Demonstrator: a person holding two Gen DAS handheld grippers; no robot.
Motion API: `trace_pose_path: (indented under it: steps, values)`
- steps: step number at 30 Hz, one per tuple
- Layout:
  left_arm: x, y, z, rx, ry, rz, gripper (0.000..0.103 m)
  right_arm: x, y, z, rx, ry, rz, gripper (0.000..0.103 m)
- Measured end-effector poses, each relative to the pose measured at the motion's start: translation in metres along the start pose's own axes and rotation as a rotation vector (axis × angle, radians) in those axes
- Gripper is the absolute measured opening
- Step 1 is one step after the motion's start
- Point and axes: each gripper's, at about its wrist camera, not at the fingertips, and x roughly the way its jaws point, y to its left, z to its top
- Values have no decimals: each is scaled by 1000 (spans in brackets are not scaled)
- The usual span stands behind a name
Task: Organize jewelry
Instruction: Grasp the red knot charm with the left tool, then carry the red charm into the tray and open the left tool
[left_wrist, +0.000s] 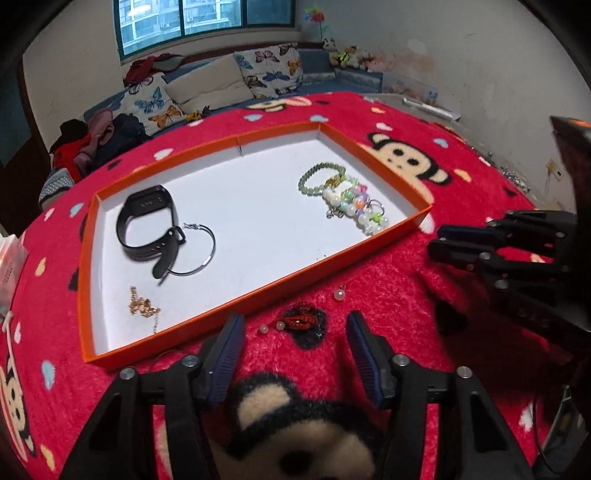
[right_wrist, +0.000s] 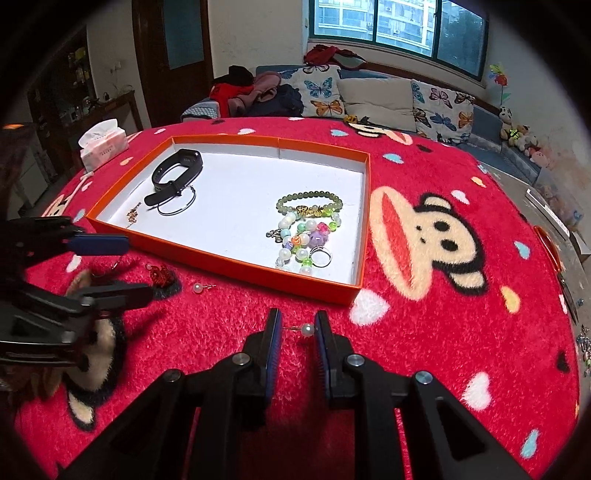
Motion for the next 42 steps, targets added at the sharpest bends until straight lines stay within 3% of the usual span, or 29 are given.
trace_pose_path:
  steps: [10, 14, 21, 33, 42]
  values:
    - [21, 0, 2, -9, 19, 40, 34, -2, -7, 0, 7, -12, 23, 20]
    - [20, 1, 1, 2, 7, 46, 20, -3, -8, 0, 7, -11, 25, 20]
    - [14, 3, -3, -3, -12, 32, 10, -4, -8, 0, 8, -14, 23, 20]
    - [-27, 10, -2, -27, -83, 39, 10, -13, -5, 6, 4, -37, 39, 20]
    - [-45, 38, 36, -74, -147, 75, 10, -11, -6, 35, -8, -83, 64, 20]
